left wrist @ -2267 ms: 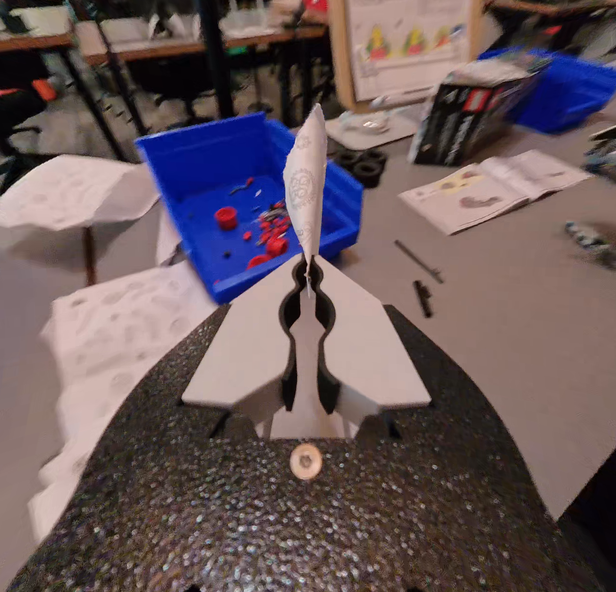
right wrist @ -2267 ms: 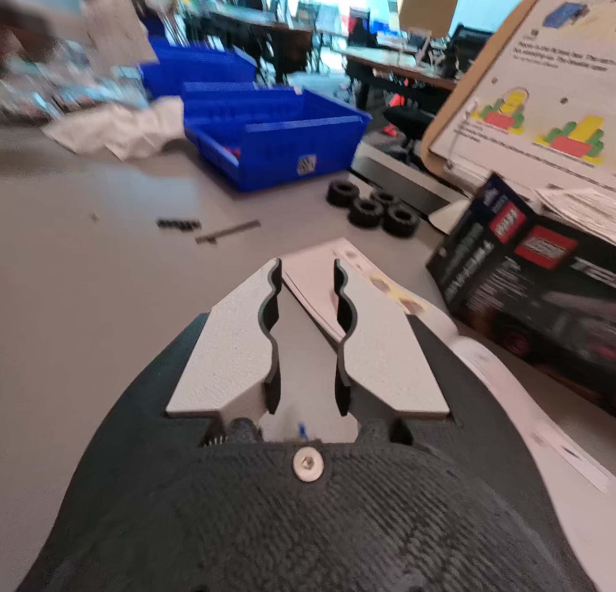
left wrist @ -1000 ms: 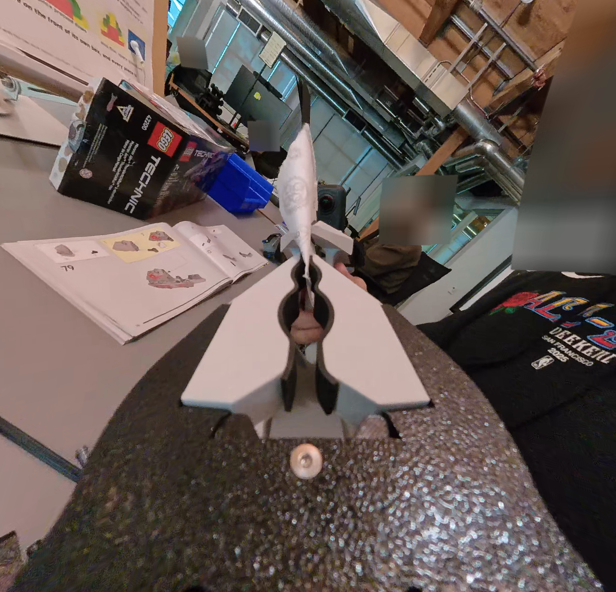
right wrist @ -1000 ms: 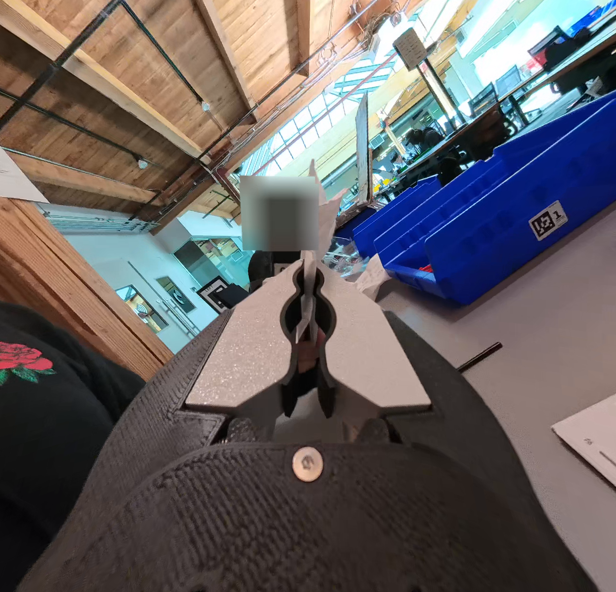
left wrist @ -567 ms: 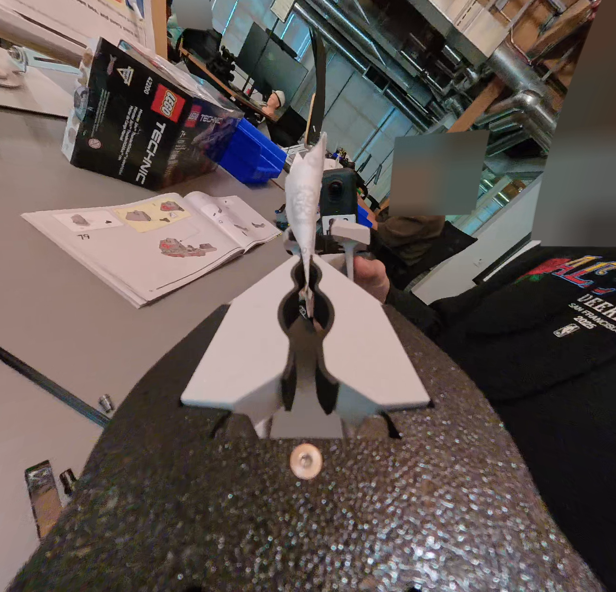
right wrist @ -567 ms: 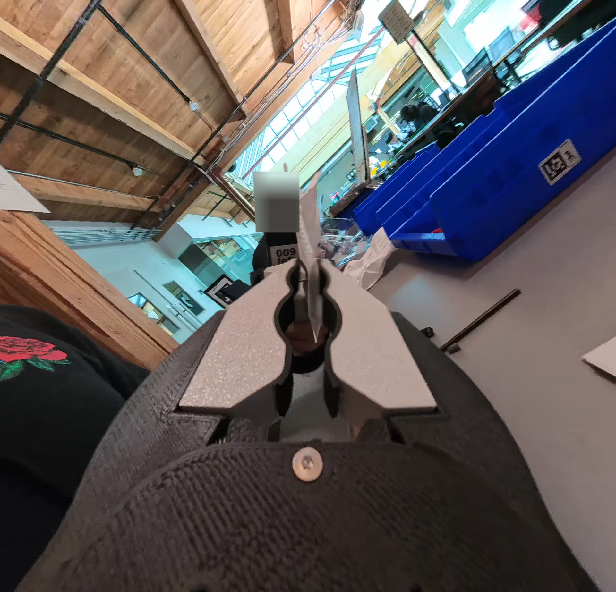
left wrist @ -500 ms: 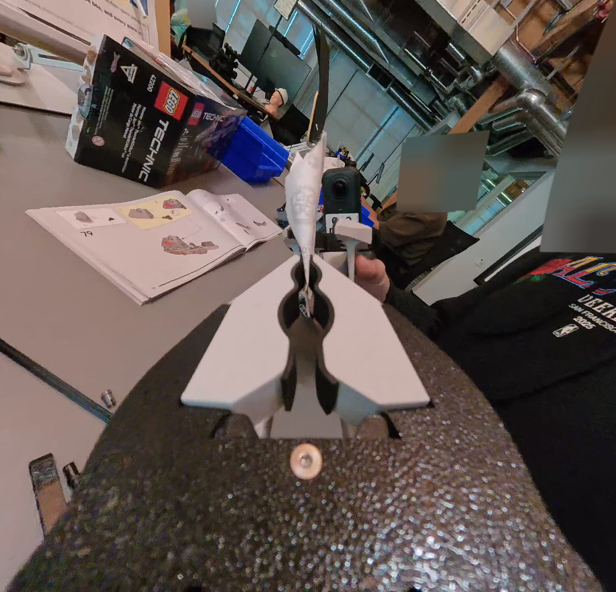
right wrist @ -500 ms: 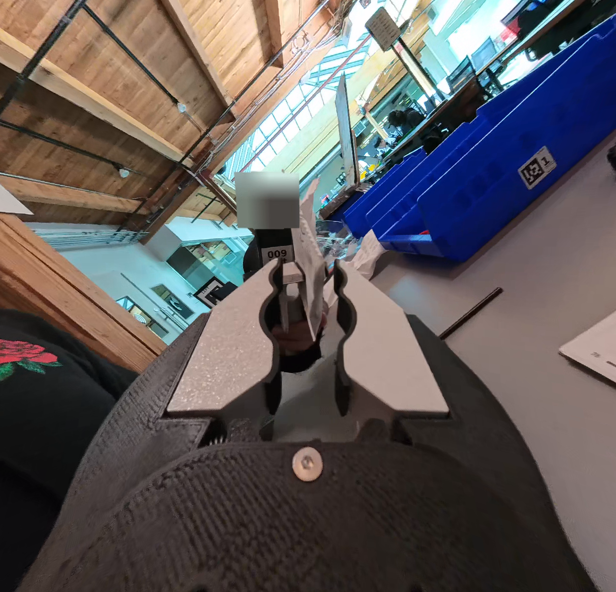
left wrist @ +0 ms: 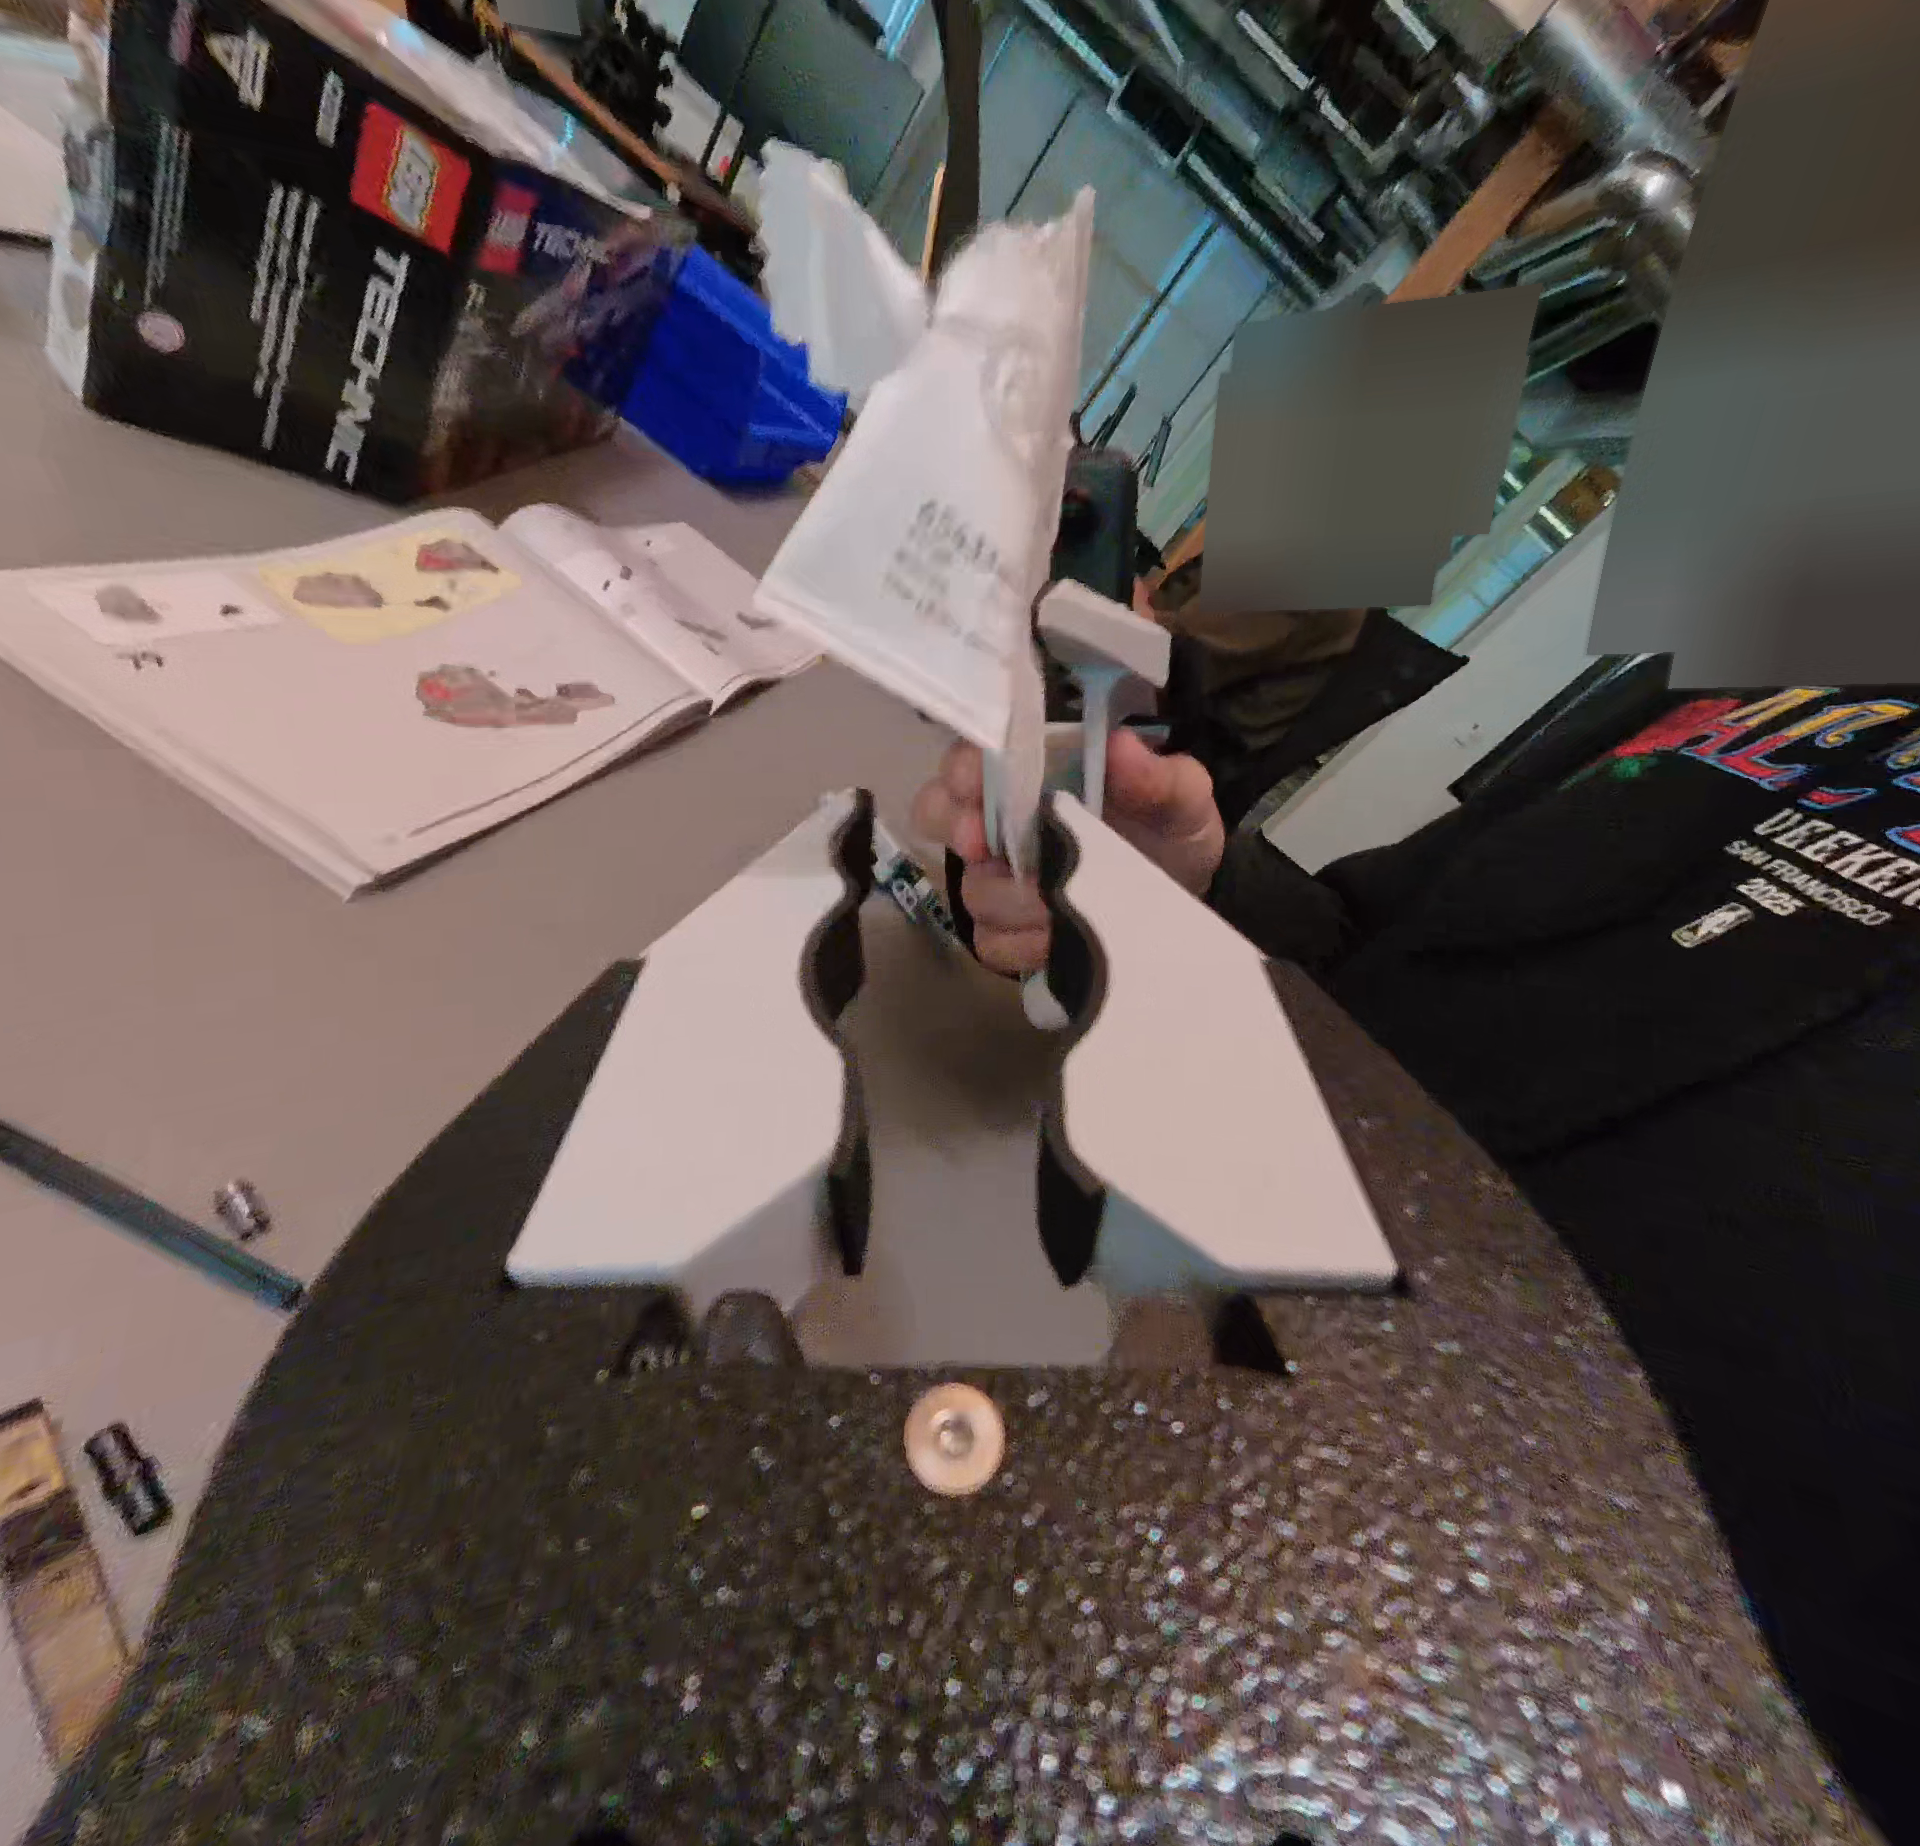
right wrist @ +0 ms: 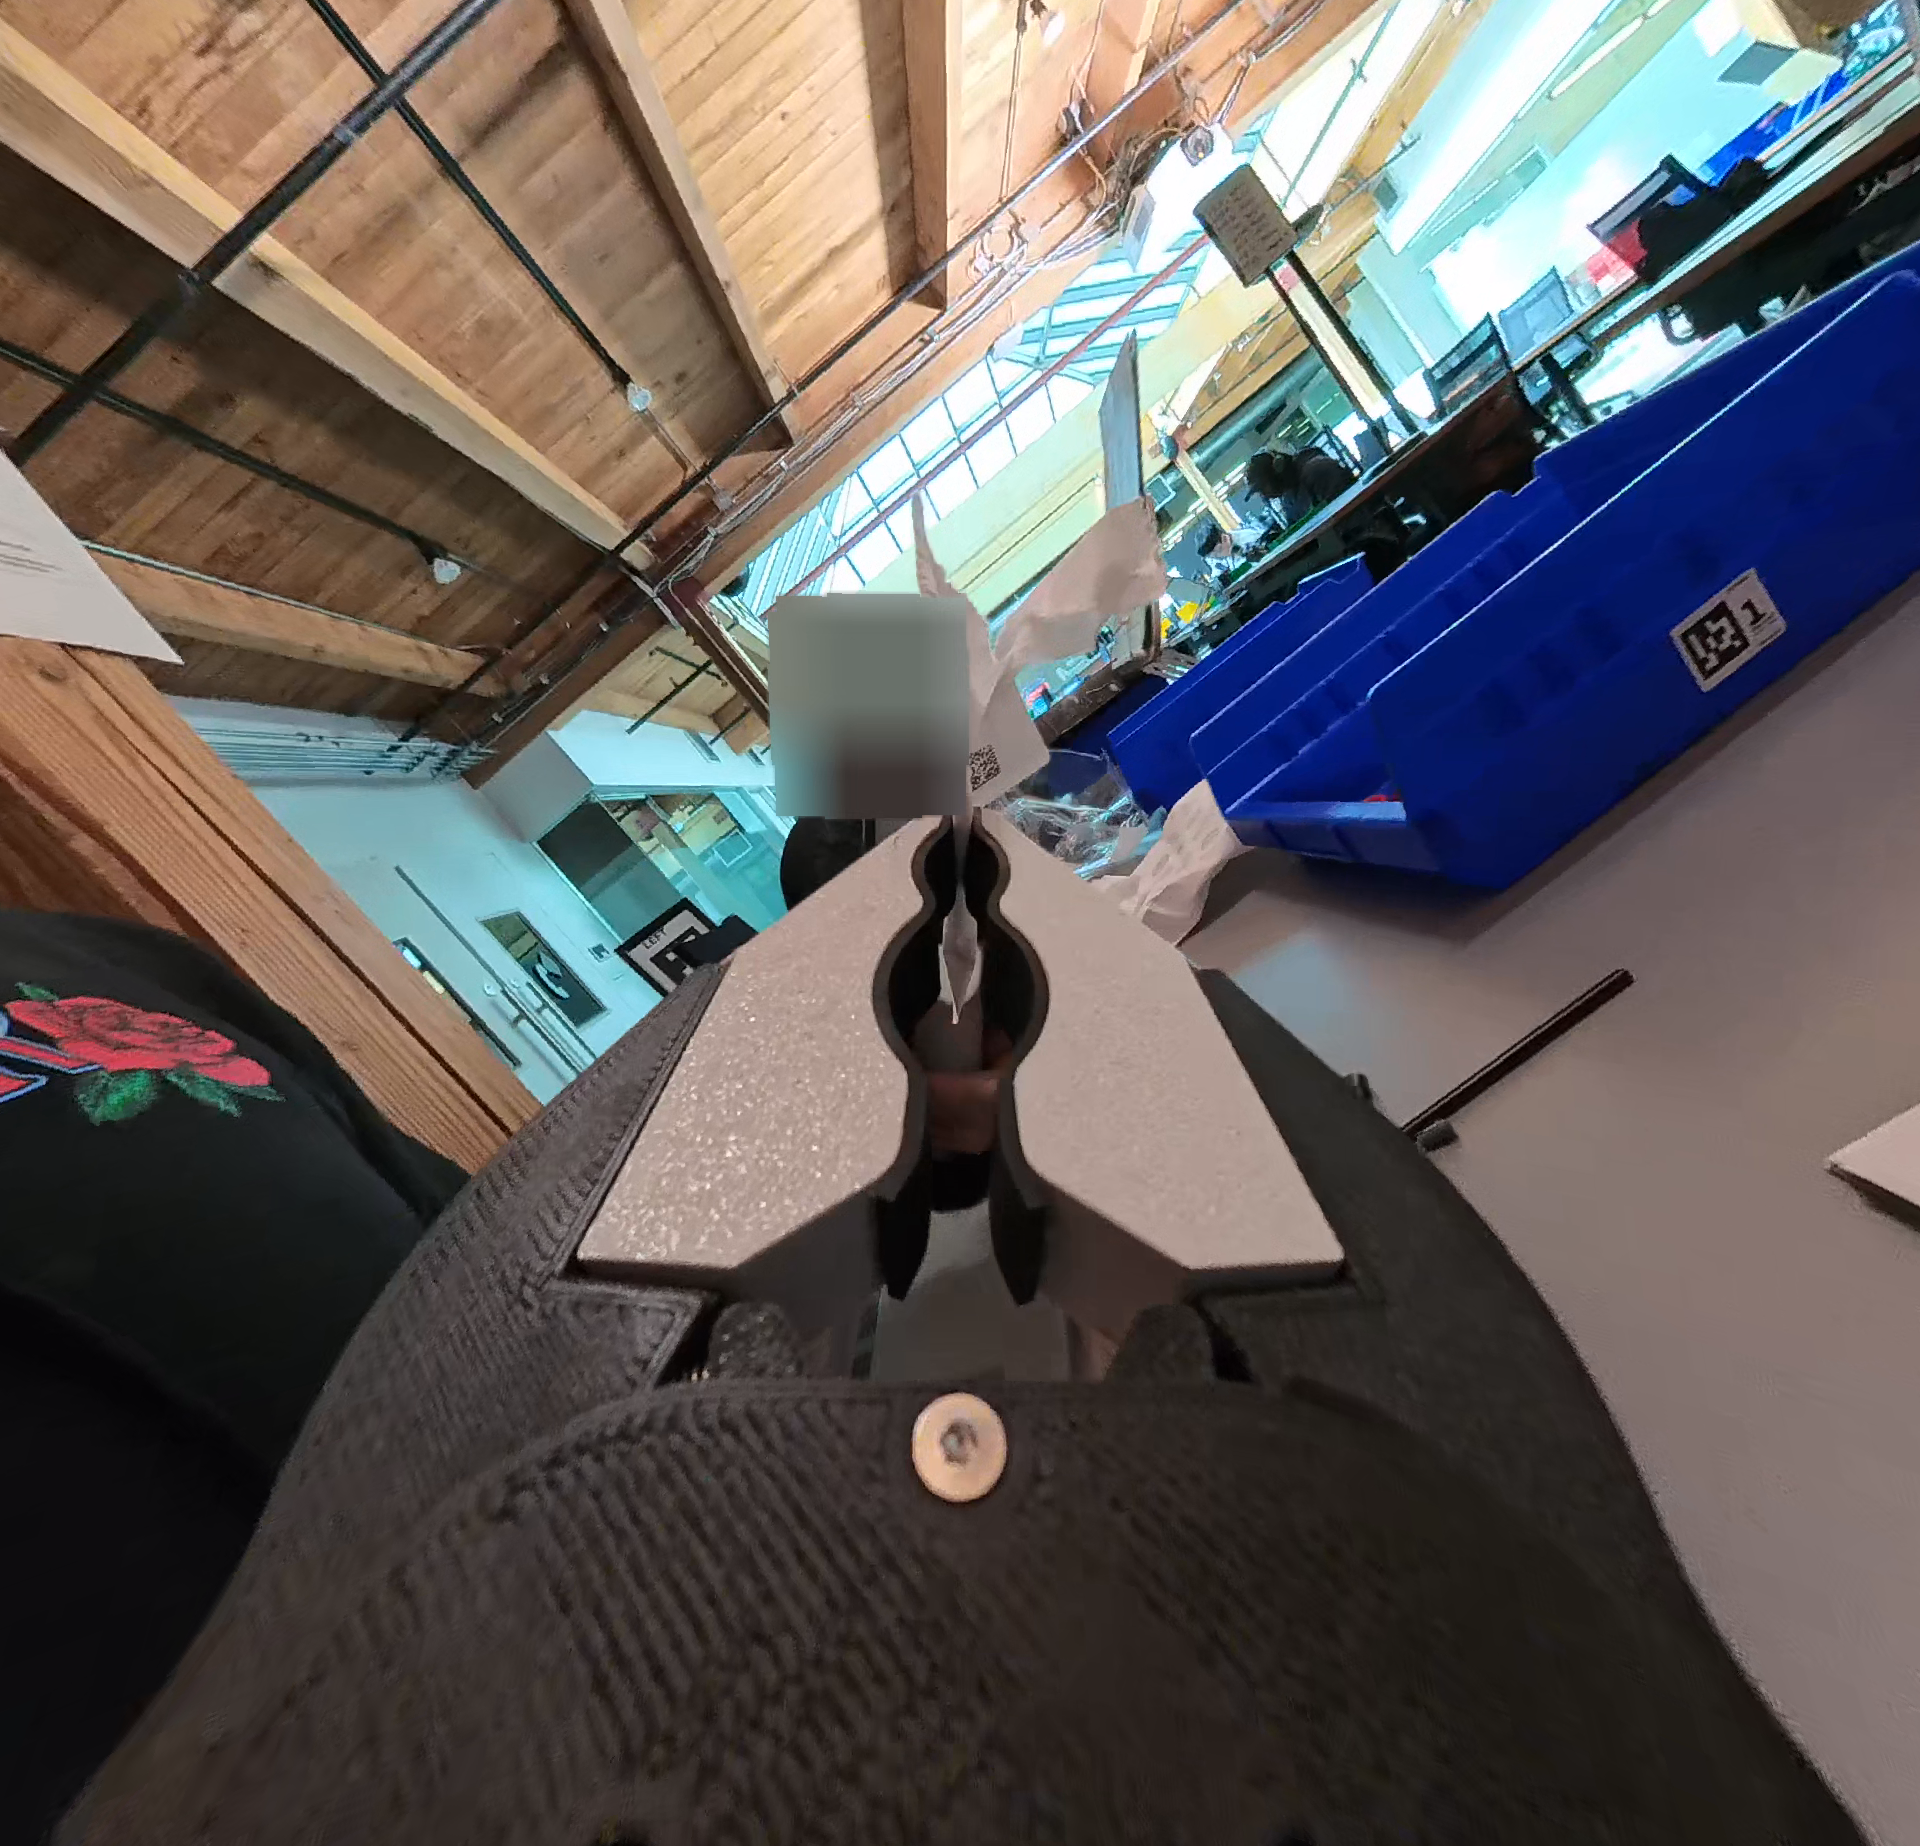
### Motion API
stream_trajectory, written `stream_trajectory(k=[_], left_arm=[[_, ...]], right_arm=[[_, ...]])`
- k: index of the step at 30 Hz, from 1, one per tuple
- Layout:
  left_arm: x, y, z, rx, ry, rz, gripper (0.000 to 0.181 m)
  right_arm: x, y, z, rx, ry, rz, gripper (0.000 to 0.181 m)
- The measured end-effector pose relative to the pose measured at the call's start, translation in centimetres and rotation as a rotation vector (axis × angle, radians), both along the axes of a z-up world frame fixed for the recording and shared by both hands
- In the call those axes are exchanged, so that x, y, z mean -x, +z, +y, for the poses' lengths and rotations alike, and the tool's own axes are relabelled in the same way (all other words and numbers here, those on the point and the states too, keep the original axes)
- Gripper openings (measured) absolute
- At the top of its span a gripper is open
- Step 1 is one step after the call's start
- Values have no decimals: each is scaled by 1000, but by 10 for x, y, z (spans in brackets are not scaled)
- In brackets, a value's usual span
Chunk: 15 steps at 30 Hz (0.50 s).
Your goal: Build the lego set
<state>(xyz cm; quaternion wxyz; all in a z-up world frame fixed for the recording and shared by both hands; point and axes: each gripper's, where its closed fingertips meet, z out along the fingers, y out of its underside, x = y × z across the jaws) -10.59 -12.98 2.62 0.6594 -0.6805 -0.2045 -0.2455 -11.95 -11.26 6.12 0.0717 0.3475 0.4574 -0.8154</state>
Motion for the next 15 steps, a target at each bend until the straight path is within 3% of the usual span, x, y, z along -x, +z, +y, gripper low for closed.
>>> stream_trajectory(k=[2,5,7,9,12,15], left_arm=[[0,11,0,-78,16,52,0],[2,6,0,-30,27,124,0],[6,9,-5,-23,32,146,0],[6,12,-11,11,7,200,0],[24,7,-22,152,57,330,0],[59,14,-55,210,176,344,0]], right_arm=[[-3,-5,-4,-23,7,-11,0],[-1,-12,-2,-52,-11,-34,0],[2,-14,6,-88,-38,-24,15],[-3,-9,13,-130,-12,38,0],[-10,-24,14,-408,17,86,0],[-18,-32,41,-595,-27,132,21]])
